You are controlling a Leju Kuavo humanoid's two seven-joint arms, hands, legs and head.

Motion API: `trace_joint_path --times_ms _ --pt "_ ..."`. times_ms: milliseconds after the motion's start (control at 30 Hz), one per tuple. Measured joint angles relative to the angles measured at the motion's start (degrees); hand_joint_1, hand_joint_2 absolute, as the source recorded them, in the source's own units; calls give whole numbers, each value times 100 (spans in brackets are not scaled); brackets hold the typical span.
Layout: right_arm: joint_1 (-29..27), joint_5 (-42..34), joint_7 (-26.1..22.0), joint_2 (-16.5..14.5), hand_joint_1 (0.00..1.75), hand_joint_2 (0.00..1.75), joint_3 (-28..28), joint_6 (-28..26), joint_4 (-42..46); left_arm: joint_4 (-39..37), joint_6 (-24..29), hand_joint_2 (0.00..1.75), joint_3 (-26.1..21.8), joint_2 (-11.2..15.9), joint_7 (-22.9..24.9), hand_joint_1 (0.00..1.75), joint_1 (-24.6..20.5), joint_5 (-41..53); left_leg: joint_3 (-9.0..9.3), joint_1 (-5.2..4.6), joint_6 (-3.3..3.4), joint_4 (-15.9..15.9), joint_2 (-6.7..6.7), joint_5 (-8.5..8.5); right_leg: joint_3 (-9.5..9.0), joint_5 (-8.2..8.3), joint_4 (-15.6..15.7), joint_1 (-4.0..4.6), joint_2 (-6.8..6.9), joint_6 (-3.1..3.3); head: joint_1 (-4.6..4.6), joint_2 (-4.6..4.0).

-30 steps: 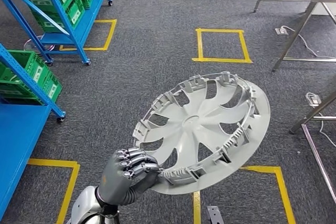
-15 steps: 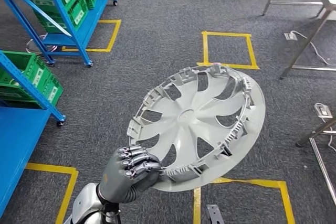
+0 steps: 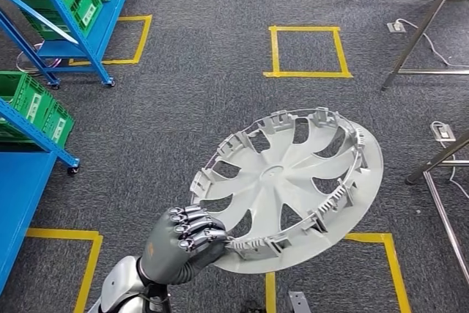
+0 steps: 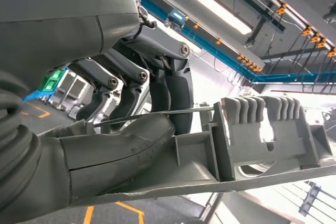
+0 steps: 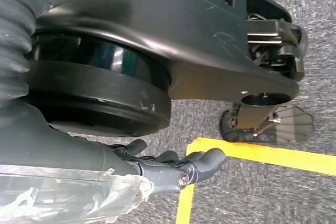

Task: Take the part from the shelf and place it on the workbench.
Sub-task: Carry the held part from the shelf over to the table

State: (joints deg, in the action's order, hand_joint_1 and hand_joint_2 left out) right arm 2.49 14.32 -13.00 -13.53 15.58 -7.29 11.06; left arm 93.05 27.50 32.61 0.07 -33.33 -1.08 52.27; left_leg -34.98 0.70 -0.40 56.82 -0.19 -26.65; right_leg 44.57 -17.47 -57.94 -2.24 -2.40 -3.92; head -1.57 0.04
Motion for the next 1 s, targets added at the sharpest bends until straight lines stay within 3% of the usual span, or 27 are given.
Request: trace_joint_path --times_ms 67,100,233,267,300,367,400,467,500,567,633,700,733,767,800,833,900,967,1000 --pt "0 -2 -9 3 0 175 13 1 -3 -13 -2 175 7 -4 1 175 -8 3 8 31 -29 -108 74 133 61 47 14 18 4 -41 -11 0" --pt "2 -3 -15 4 0 175 16 1 -3 -16 -2 175 10 -7 2 175 -14 4 34 48 -27 -175 115 189 134 -9 -103 34 36 -68 -25 0" --pt "13 -7 -27 15 0 175 28 -2 0 -24 8 175 27 -10 20 175 -20 4 144 80 -14 -237 249 236 555 -576 -1288 38 164 -187 -69 0" --pt "16 -10 -26 21 0 175 31 -4 0 -28 12 175 29 -15 39 175 -15 3 164 95 -31 -234 280 232 519 -593 -1359 15 177 -228 -70 1" --pt "20 -12 -26 27 0 175 34 -9 1 -36 16 175 30 -25 63 175 -6 2 182 122 -66 -219 310 221 365 -537 -1211 -23 205 -278 -73 1" --pt "33 -14 -25 38 0 175 46 -24 2 -50 24 175 31 -48 102 175 19 2 186 160 -191 -125 355 155 -105 -433 -641 -104 372 -414 -106 1" --pt "45 -14 -25 33 0 175 52 -31 4 -54 28 175 29 -55 113 175 31 2 175 175 -258 -42 376 91 -280 -429 -426 -130 449 -419 -130 1" --pt "59 -14 -28 17 0 175 60 -35 10 -55 34 175 26 -61 127 175 48 2 187 178 -375 67 416 -35 -377 -513 -346 -133 485 -278 -98 2" --pt "63 -14 -31 11 0 175 61 -34 13 -57 36 175 26 -66 132 175 53 2 221 197 -417 85 433 -86 -368 -517 -353 -129 408 -160 -53 2" --pt "72 -18 -36 13 0 175 63 -23 19 -63 43 175 27 -83 143 175 56 -3 290 216 -476 134 409 -203 -364 -517 -362 -85 279 -19 4 2" --pt "85 -14 -40 13 0 175 67 -15 26 -68 49 175 25 -112 158 175 65 -45 143 189 -401 576 277 -511 -371 -488 -331 -25 156 90 36 2" --pt "93 -3 -42 10 0 175 69 -11 26 -85 25 175 25 -135 161 175 79 -162 -283 90 -245 1412 126 -911 -376 -451 -291 36 32 164 58 2" --pt "96 4 -42 10 0 175 70 -10 26 -99 -15 175 25 -143 155 175 86 -239 -473 29 -176 1733 78 -1012 -375 -434 -278 65 -37 193 62 2" --pt "96 8 -42 9 0 175 72 -11 25 -118 -86 175 26 -154 146 175 93 -330 -581 -35 -106 1877 40 -1005 -374 -420 -271 90 -111 217 63 2" --pt "96 11 -43 8 0 175 74 -12 25 -132 -184 175 25 -166 138 175 101 -424 -565 -96 -38 1784 9 -883 -373 -408 -270 107 -190 234 62 2" --pt "97 12 -45 3 0 175 78 -13 25 -141 -297 175 24 -177 134 175 107 -518 -443 -151 34 1498 -45 -693 -373 -395 -269 116 -268 246 62 2" --pt "105 15 -58 -20 0 175 85 -14 26 -147 -490 175 20 -192 132 175 115 -660 -52 -230 174 706 -332 -333 -365 -366 -279 121 -409 246 66 2" --pt "111 23 -74 -45 0 175 92 -9 25 -150 -582 175 9 -202 117 175 129 -725 185 -258 223 256 -546 -158 -351 -332 -274 131 -540 215 77 2" --pt "108 28 -79 -49 0 175 98 -5 25 -153 -602 175 2 -210 103 175 135 -740 218 -261 222 190 -534 -118 -343 -309 -259 140 -612 190 83 2"
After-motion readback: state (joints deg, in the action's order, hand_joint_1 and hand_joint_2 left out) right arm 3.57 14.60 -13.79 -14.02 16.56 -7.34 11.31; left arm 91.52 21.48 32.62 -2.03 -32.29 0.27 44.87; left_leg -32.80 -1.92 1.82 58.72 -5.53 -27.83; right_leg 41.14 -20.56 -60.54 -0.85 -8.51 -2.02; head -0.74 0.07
